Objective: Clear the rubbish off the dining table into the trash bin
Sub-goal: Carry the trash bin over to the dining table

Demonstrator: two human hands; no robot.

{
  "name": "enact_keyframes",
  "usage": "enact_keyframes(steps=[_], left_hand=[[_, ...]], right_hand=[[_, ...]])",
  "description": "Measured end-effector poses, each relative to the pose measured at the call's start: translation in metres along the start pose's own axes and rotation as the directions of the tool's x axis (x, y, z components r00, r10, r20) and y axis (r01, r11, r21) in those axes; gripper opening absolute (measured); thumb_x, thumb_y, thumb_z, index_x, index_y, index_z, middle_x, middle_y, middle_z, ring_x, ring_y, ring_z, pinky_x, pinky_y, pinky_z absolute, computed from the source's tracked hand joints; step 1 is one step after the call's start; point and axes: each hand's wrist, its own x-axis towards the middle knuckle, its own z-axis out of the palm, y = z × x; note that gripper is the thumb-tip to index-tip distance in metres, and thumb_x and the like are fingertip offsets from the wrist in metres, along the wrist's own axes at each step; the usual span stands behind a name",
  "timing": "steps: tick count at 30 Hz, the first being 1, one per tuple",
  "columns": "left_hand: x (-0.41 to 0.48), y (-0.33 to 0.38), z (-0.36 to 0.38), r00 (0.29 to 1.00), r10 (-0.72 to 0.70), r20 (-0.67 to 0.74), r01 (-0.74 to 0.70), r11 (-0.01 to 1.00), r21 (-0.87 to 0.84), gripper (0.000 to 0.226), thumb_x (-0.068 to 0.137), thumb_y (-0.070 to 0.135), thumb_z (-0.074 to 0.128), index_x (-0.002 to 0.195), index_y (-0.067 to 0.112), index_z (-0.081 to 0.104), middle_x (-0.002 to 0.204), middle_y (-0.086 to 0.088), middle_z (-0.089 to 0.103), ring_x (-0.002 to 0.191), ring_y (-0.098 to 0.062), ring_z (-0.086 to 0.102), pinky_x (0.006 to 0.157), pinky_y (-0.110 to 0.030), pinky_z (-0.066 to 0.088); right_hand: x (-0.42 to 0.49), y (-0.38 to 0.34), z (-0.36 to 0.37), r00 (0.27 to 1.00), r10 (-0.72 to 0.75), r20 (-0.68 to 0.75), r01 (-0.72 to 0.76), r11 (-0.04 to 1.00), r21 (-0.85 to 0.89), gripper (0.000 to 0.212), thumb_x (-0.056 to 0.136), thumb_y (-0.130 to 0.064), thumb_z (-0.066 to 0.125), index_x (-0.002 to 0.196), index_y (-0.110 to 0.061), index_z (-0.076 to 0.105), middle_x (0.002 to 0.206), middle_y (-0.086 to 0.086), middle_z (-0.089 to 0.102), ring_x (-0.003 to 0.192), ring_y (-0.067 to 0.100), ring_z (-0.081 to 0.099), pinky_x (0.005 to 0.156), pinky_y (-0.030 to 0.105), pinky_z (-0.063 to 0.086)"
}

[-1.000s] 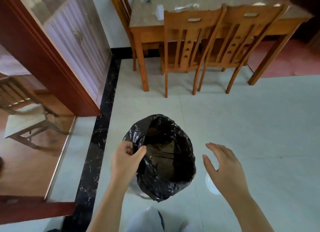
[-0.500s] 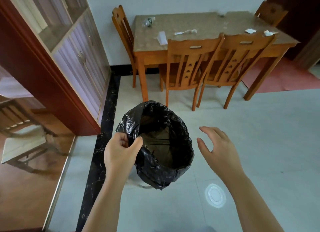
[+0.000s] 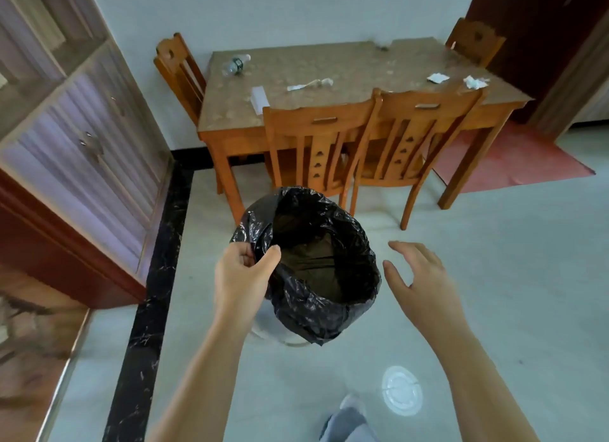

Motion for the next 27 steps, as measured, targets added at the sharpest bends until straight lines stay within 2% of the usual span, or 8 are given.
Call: enact_keyframes(steps=[3, 7, 10, 12, 16, 20, 24, 27], left_hand=[[0.033, 0.021, 0.036, 0.999, 0.032, -0.021, -0.030, 0.998, 0.060, 0.035, 0.070, 0.037, 0.070, 0.063, 0.017, 0.041, 0.042, 0.013, 0.036, 0.040, -0.006, 0.034, 0.049, -0.030, 0.031], [0.071, 0.034, 0.059, 0.992, 0.079, -0.103, -0.072, 0.995, 0.067, 0.034, 0.072, 0.032, 0.071, 0.061, 0.021, 0.041, 0.040, 0.019, 0.037, 0.038, 0.000, 0.034, 0.041, -0.013, 0.030], [0.093, 0.032, 0.059, 0.987, 0.038, -0.154, -0.029, 0.998, 0.062, 0.032, 0.069, 0.035, 0.072, 0.066, 0.015, 0.047, 0.057, 0.005, 0.042, 0.053, -0.012, 0.039, 0.051, -0.028, 0.034], [0.111, 0.028, 0.056, 0.981, 0.022, -0.192, -0.014, 0.999, 0.044, 0.038, 0.066, 0.040, 0.071, 0.066, 0.011, 0.047, 0.059, -0.002, 0.040, 0.056, -0.018, 0.038, 0.054, -0.035, 0.033], [0.156, 0.020, 0.047, 0.955, -0.050, -0.294, 0.077, 0.994, 0.080, 0.046, 0.054, 0.056, 0.064, 0.064, 0.014, 0.047, 0.053, 0.002, 0.041, 0.051, -0.016, 0.038, 0.054, -0.035, 0.032], [0.212, 0.006, 0.031, 0.918, -0.136, -0.371, 0.154, 0.988, 0.018, 0.044, 0.053, 0.055, 0.065, 0.066, 0.015, 0.049, 0.054, 0.002, 0.044, 0.052, -0.016, 0.041, 0.057, -0.037, 0.035], [0.286, -0.005, 0.009, 0.900, -0.168, -0.402, 0.177, 0.984, -0.014, 0.052, 0.054, 0.054, 0.063, 0.065, 0.007, 0.046, 0.054, -0.002, 0.040, 0.054, -0.020, 0.038, 0.056, -0.037, 0.032], [0.338, -0.005, -0.013, 0.881, -0.200, -0.429, 0.200, 0.979, -0.047, 0.054, 0.054, 0.054, 0.063, 0.073, 0.006, 0.052, 0.059, -0.003, 0.048, 0.058, -0.023, 0.047, 0.059, -0.045, 0.043]], right_hand=[[0.052, 0.009, -0.008, 0.996, -0.082, 0.036, 0.082, 0.997, 0.002, 0.032, 0.086, -0.021, 0.056, 0.117, -0.014, 0.055, 0.118, 0.005, 0.061, 0.111, 0.024, 0.051, 0.088, 0.030, 0.039], [0.112, 0.018, -0.006, 0.984, -0.159, 0.086, 0.158, 0.987, 0.019, 0.030, 0.086, -0.021, 0.055, 0.115, -0.012, 0.055, 0.114, 0.006, 0.062, 0.108, 0.023, 0.052, 0.087, 0.026, 0.036], [0.140, 0.022, 0.006, 0.978, -0.165, 0.126, 0.161, 0.986, 0.039, 0.030, 0.086, -0.021, 0.055, 0.115, -0.013, 0.055, 0.115, 0.005, 0.061, 0.108, 0.023, 0.052, 0.087, 0.024, 0.033], [0.157, 0.021, 0.018, 0.975, -0.168, 0.146, 0.162, 0.985, 0.051, 0.031, 0.085, -0.020, 0.056, 0.115, -0.013, 0.056, 0.116, 0.005, 0.061, 0.109, 0.024, 0.052, 0.088, 0.026, 0.035], [0.197, 0.008, 0.049, 0.956, -0.202, 0.211, 0.202, 0.979, 0.024, 0.031, 0.085, -0.022, 0.056, 0.115, -0.015, 0.056, 0.117, 0.003, 0.061, 0.110, 0.022, 0.052, 0.089, 0.029, 0.039], [0.249, -0.021, 0.089, 0.931, -0.248, 0.268, 0.254, 0.967, 0.011, 0.029, 0.085, -0.024, 0.054, 0.113, -0.017, 0.056, 0.111, 0.000, 0.061, 0.106, 0.018, 0.053, 0.085, 0.025, 0.039], [0.309, -0.072, 0.141, 0.911, -0.290, 0.294, 0.302, 0.953, 0.004, 0.032, 0.086, -0.025, 0.054, 0.117, -0.017, 0.054, 0.109, 0.001, 0.061, 0.098, 0.023, 0.056, 0.081, 0.035, 0.046], [0.357, -0.125, 0.182, 0.882, -0.362, 0.301, 0.371, 0.928, 0.028, 0.033, 0.086, -0.024, 0.055, 0.117, -0.015, 0.054, 0.112, 0.002, 0.060, 0.101, 0.024, 0.055, 0.083, 0.034, 0.043]])
